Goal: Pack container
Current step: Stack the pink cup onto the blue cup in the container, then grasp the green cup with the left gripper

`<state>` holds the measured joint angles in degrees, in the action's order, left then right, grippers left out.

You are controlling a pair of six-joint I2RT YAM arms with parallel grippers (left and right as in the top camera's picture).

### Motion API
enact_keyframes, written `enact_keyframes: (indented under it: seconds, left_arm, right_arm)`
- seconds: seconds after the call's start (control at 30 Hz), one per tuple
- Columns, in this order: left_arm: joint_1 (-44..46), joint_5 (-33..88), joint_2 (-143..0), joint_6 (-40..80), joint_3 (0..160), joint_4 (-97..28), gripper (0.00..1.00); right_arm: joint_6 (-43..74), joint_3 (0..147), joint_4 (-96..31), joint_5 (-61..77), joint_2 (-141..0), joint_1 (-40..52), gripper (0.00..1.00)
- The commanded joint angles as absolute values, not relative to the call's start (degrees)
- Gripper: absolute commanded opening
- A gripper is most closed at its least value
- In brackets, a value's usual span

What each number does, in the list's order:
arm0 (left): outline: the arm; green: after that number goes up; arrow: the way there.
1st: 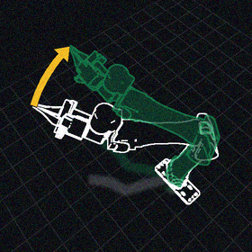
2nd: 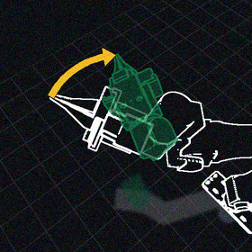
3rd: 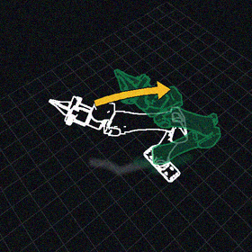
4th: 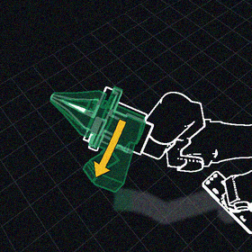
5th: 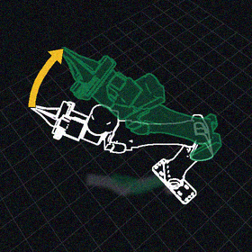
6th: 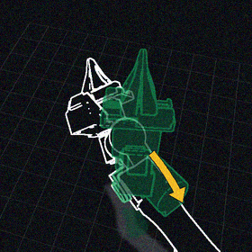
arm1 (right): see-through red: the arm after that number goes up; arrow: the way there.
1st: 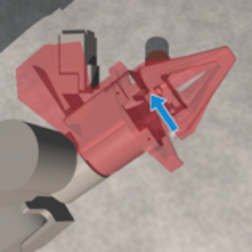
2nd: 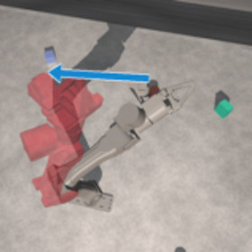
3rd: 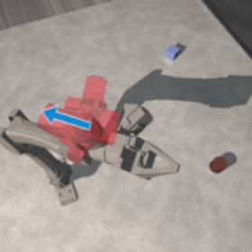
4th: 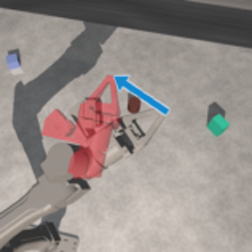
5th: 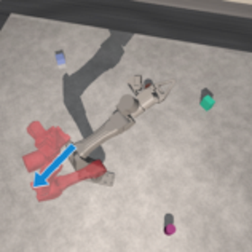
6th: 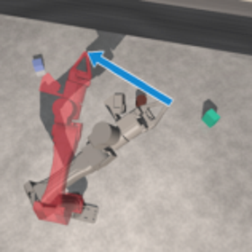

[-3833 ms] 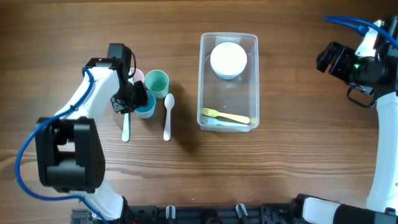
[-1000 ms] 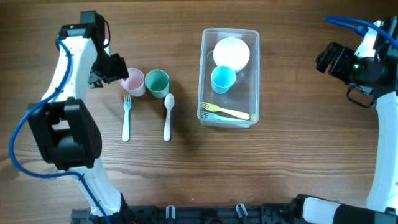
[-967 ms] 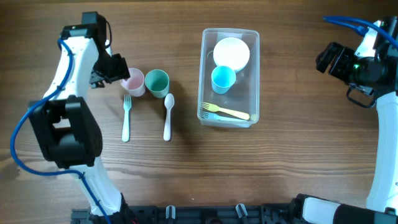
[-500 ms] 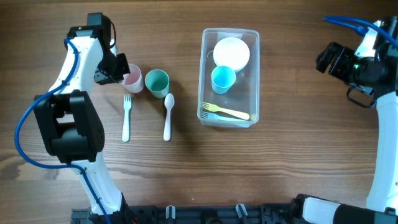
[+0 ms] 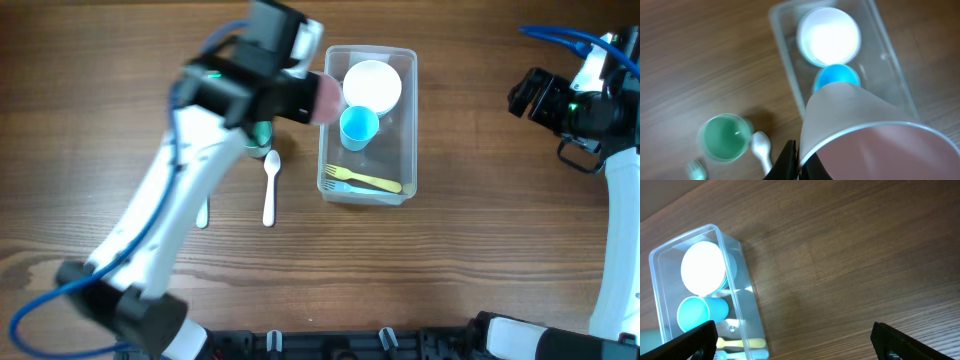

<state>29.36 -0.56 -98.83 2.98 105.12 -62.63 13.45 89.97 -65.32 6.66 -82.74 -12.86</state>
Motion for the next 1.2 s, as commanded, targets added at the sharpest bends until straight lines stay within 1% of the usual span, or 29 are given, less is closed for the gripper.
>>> enact_keyframes:
  seconds: [0.0,0.2,0.3,0.4,0.43,0.47,0.5,0.53,0.57,0.6,0.67,0.7,0.73,0.8,0.87,0.93,0.97,1.0,1.03,1.1,1.17]
  left_arm:
    - [34.68,-0.99,-106.48,-1.67,105.01,-58.96,0.04]
    - [35.46,-3.40,-116.60,-3.07,105.01,-52.80,0.04]
    - [35.40,-3.57,-118.30,-3.05,105.01,-50.92,0.04]
    - [35.40,-4.40,-118.30,-3.01,105.01,-50.24,0.08]
    - [35.35,-5.08,-118.32,-3.03,105.01,-50.33,0.11]
    - [35.22,-5.08,-118.30,-3.01,105.01,-50.37,0.17]
    - [35.14,-5.08,-118.30,-3.01,105.01,-50.37,0.25]
    - [35.14,-5.08,-118.30,-3.01,105.01,-50.46,0.41]
    - [35.14,-5.61,-118.30,-2.96,105.03,-50.74,0.62]
    - [35.14,-5.91,-117.86,-2.46,105.19,-51.33,0.66]
    - [35.07,-6.87,-116.11,-1.83,107.39,-54.52,0.67]
    - [34.96,-9.30,-115.13,-0.01,108.71,-56.05,0.73]
    - [34.30,-13.65,-112.92,3.55,111.20,-59.46,0.75]
    - [32.51,-13.80,-109.47,5.37,111.94,-62.39,0.77]
    - [28.05,-13.76,-107.35,8.51,111.94,-67.29,0.78]
    - [22.41,-12.16,-108.47,11.57,111.22,-70.81,0.81]
    - [19.42,-10.09,-109.43,12.73,110.32,-71.75,0.80]
    - [14.44,-5.10,-111.35,14.74,107.33,-72.69,0.76]
    - [11.57,-2.81,-112.71,15.57,105.21,-73.12,0.73]
    - [8.23,0.67,-114.24,15.51,101.58,-72.62,0.70]
    - [5.56,2.37,-115.15,14.48,96.53,-68.01,0.69]
  right_arm:
    - [14.11,89.65,-65.17,7.53,-83.05,-12.99,1.00]
    - [14.09,89.65,-65.17,7.53,-83.05,-12.99,1.00]
    - [14.11,89.65,-65.17,7.53,-83.05,-12.99,1.00]
    - [14.11,89.65,-65.17,7.53,-83.05,-12.99,1.00]
    - [14.11,89.65,-65.17,7.53,-83.05,-12.99,1.00]
    - [14.11,89.65,-65.17,7.53,-83.05,-12.99,1.00]
    - [14.11,89.65,-65.14,7.53,-83.05,-12.99,1.00]
    - [14.11,89.65,-65.17,7.53,-83.05,-12.99,1.00]
    - [14.11,89.65,-65.17,7.53,-83.05,-12.99,1.00]
    - [14.11,89.65,-65.17,7.53,-83.05,-12.99,1.00]
    - [14.11,89.65,-65.17,7.53,-83.05,-12.99,1.00]
    - [14.11,89.65,-65.17,7.53,-83.05,-12.99,1.00]
    - [14.11,89.65,-65.17,7.53,-83.05,-12.99,1.00]
    - [14.11,89.65,-65.17,7.53,-83.05,-12.99,1.00]
    - [14.09,89.65,-65.17,7.53,-83.05,-12.99,1.00]
    - [14.11,89.65,-65.17,7.53,-83.05,-12.99,1.00]
    - [14.09,89.65,-65.14,7.53,-83.05,-12.99,1.00]
    - [14.09,89.65,-65.17,7.53,-83.05,-12.99,1.00]
    - [14.11,89.65,-65.17,7.53,-83.05,-12.99,1.00]
    - [14.11,89.65,-65.17,7.53,-83.05,-12.99,1.00]
    - [14.11,89.65,-65.17,7.53,-83.05,-12.99,1.00]
